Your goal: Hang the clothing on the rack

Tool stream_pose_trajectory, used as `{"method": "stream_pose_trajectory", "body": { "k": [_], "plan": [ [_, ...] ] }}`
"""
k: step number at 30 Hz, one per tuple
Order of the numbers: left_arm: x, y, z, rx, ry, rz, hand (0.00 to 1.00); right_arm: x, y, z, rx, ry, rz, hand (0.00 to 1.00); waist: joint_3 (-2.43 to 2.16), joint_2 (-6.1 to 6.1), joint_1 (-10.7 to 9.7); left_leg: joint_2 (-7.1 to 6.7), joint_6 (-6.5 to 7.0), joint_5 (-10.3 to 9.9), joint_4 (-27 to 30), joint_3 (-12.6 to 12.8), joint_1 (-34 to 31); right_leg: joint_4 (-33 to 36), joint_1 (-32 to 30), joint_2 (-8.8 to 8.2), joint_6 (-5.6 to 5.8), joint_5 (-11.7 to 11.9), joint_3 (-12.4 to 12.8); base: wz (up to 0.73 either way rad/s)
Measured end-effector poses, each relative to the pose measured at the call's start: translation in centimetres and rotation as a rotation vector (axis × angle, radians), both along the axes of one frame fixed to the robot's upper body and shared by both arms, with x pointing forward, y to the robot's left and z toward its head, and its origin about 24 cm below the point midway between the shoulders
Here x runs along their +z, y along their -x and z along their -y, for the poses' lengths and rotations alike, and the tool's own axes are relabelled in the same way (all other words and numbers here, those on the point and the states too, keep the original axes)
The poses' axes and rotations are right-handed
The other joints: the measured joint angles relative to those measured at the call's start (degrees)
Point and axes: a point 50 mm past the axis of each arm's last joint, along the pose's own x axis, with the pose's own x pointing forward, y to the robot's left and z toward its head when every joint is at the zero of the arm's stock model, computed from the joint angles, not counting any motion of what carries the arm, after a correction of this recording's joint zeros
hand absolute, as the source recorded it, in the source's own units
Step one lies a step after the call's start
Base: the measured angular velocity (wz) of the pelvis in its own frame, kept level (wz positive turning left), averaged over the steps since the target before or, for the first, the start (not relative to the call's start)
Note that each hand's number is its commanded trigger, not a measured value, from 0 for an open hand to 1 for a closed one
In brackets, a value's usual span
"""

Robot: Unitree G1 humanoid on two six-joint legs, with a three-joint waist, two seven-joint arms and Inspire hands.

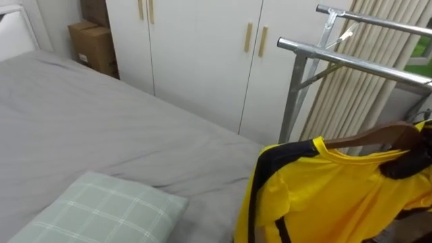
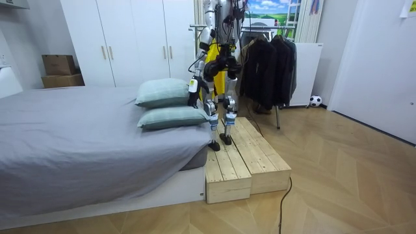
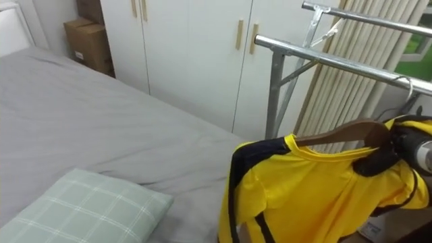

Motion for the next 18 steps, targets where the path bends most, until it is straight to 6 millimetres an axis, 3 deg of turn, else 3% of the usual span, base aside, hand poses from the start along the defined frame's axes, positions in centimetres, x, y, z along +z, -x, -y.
{"method": "stream_pose_trajectory", "body": {
  "k": [6,11,14,18],
  "plan": [
    [0.0,0.4,0.1,0.026,0.005,0.001,0.0,-0.8,0.6,0.4,-0.022,-0.037,-0.04,1.0,0.21,0.52,0.37,-0.23,-0.54,0.32,-1.51,-0.72,1.3,0.02,1.02,-0.17,-0.09,-0.96,-0.86,0.08],
    [0.0,0.2,0.1,0.038,0.008,0.016,0.0,-1.5,1.1,0.8,-0.06,-0.083,-0.049,1.0,0.14,1.03,0.6,-0.35,-0.84,0.49,-1.33,-1.48,0.72,0.55,0.79,-0.47,-0.4,-1.78,-2.24,0.14],
    [0.0,0.0,0.1,0.032,0.011,0.03,0.0,-1.8,1.4,1.1,-0.085,-0.109,-0.055,1.0,-0.04,1.64,0.82,-0.39,-1.06,0.61,-1.25,-1.57,0.23,1.03,0.32,-0.7,-0.47,-2.2,-3.19,0.16],
    [-0.4,-0.1,1.0,0.03,0.03,0.045,0.0,-1.7,2.1,2.1,-0.132,-0.131,-0.053,1.0,0.08,2.87,1.63,-0.38,-1.29,0.75,-1.3,-1.51,-0.31,1.08,-0.26,-0.86,-0.62,-2.4,-3.87,0.1]
  ]
}}
